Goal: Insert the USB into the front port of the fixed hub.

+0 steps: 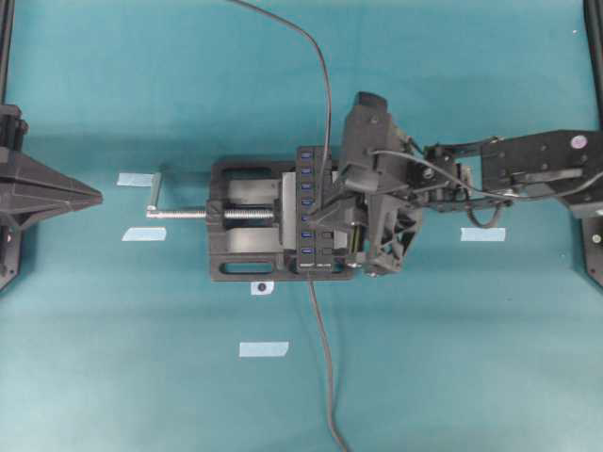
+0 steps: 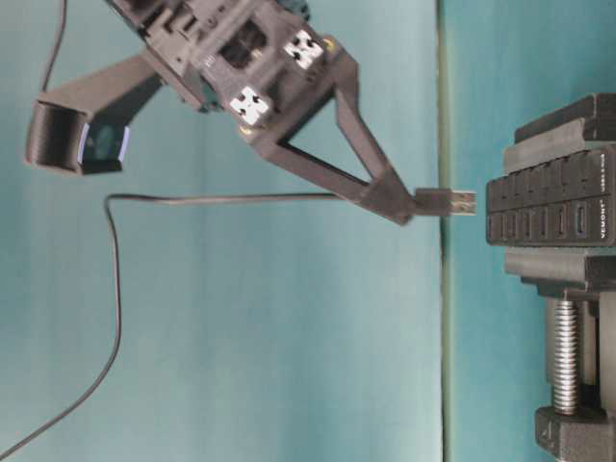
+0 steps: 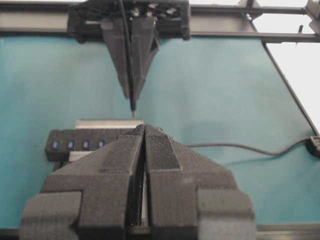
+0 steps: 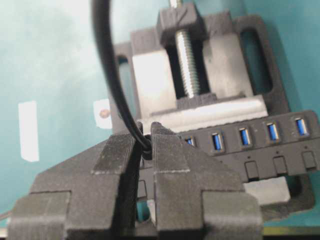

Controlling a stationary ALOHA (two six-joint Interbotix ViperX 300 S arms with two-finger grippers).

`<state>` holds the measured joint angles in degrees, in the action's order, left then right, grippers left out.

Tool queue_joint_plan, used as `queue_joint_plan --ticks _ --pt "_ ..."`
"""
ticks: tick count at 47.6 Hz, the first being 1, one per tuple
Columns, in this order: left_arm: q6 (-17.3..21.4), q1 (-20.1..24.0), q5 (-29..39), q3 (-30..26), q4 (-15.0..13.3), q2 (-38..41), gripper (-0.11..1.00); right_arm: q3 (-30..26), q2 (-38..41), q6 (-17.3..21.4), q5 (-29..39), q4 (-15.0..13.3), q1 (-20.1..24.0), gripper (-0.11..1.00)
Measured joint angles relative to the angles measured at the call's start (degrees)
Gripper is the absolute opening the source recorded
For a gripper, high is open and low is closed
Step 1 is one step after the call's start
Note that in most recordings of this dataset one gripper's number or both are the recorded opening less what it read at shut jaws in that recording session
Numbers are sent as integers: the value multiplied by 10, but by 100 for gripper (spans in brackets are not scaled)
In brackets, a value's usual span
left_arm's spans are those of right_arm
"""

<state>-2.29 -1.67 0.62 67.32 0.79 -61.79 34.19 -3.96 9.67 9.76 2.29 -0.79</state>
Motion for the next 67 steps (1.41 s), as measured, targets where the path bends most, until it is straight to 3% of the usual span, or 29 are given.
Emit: queue_joint_plan --ticks 67 --pt "-1 0 1 -4 -1 0 0 -23 62 1 -6 -1 20 3"
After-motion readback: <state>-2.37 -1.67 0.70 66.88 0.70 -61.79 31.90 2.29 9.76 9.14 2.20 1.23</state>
